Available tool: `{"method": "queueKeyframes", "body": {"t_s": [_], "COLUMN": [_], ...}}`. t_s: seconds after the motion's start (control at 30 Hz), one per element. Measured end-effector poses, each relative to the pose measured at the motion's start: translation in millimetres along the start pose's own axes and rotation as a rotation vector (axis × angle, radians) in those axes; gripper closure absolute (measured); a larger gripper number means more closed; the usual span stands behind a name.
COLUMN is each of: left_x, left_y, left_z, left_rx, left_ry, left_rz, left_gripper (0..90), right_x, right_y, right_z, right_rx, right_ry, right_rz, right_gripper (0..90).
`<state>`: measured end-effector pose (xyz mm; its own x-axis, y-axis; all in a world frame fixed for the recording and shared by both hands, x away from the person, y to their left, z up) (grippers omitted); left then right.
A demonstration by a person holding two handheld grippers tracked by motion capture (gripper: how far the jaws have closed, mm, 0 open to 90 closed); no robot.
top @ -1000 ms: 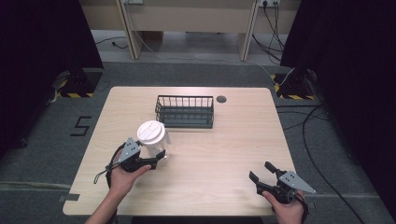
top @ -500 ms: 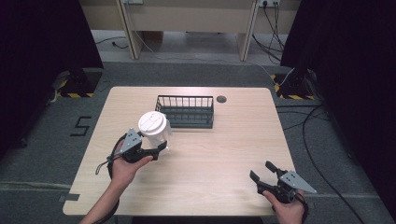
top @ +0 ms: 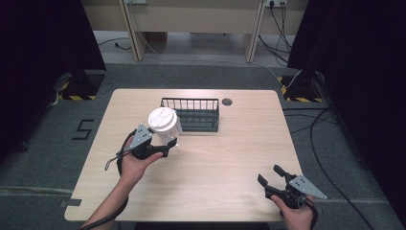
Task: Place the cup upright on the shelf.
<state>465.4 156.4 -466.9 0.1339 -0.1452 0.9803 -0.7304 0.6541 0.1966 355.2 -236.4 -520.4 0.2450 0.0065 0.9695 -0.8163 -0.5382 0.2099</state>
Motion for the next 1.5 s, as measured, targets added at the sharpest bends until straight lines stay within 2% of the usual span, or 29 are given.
{"method": "queueKeyframes", "body": {"t_s": [0.8,1.5], "left_x": [14.7,35.8], "left_y": [-22.3,-38.6], "left_z": [-13.3,-20.6], "left_rx": [0.014,0.032], "left_ry": [0.029,0.012], "left_rz": [0.002,-0.002], "left_gripper": [17.8,17.7], "right_x": [-0.3,0.7], "right_y": [1.5,1.6], "right_z": [0.4,0.4], "right_rx": [0.005,0.006], "right_ry": [-0.004,-0.004], "right_rz": [-0.002,0.002], "right_gripper": [22.7,22.7]}}
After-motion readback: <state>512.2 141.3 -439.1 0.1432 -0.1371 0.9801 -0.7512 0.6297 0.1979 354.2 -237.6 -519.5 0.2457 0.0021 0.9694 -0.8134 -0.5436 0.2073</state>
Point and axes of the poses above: each handheld gripper's, and its own axes: y roughly backward along the jaws, x roughly out of its top, z roughly to its right, the point moved 7 cm from there along -y, roughly forward along the jaws
